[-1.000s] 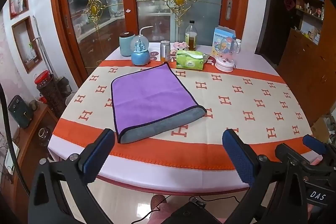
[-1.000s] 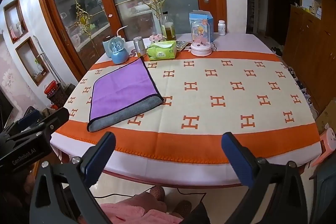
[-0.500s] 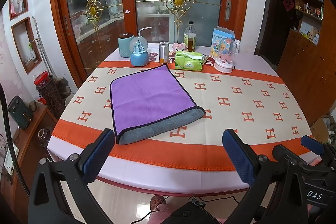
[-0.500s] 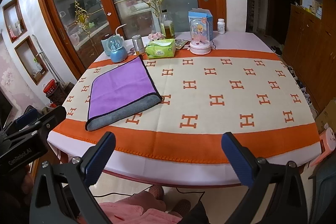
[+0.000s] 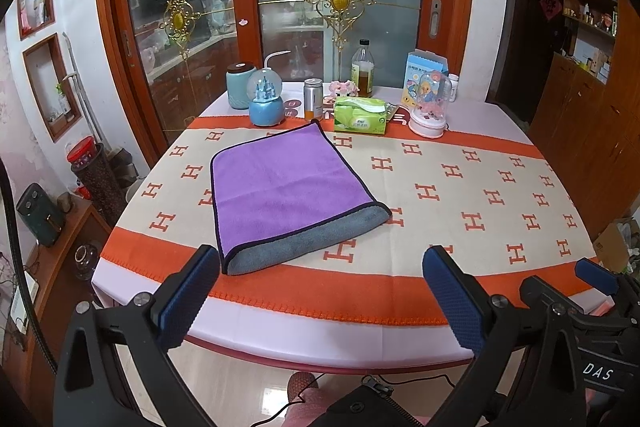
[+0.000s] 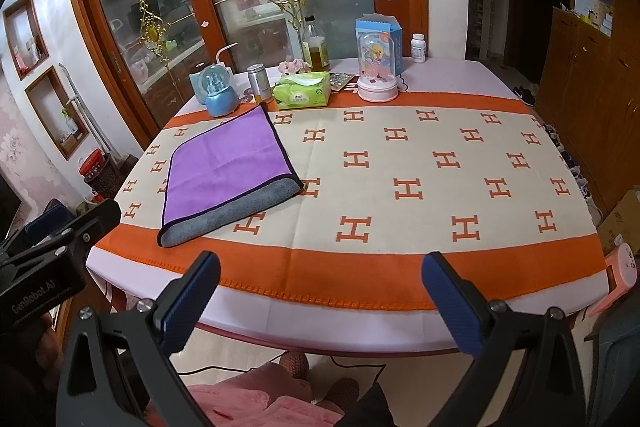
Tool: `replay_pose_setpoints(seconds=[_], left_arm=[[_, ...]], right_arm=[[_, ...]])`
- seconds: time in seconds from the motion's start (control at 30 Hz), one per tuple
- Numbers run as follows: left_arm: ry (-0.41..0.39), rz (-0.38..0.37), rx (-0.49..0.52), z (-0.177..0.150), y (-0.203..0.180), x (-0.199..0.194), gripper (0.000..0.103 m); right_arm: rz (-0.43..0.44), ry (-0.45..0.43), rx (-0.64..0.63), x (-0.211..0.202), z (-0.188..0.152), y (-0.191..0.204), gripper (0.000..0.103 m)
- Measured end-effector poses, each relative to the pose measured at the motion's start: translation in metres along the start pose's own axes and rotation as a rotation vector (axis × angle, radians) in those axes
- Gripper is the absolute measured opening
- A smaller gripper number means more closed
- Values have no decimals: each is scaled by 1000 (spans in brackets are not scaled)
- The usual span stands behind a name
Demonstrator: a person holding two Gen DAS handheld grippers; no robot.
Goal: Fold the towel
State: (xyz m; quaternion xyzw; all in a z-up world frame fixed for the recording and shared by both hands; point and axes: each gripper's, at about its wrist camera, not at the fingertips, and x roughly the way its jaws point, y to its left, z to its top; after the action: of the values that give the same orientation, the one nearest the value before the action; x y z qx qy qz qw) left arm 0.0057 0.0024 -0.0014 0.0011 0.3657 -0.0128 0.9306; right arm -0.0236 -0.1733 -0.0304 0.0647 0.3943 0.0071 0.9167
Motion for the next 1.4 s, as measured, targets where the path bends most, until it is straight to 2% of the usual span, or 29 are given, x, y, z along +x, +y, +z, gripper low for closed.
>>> replay_pose_setpoints(seconds=[0.63, 1.0, 1.4], left_arm=[[4, 17, -9, -5, 6, 1, 100], [34, 38, -21, -4, 5, 8, 100], [98, 63, -79, 9, 26, 43, 100]], right_arm=[[22, 3, -21, 5, 5, -8, 101], [54, 10, -46, 18, 13, -4, 101], [77, 22, -94, 51, 38, 13, 101]])
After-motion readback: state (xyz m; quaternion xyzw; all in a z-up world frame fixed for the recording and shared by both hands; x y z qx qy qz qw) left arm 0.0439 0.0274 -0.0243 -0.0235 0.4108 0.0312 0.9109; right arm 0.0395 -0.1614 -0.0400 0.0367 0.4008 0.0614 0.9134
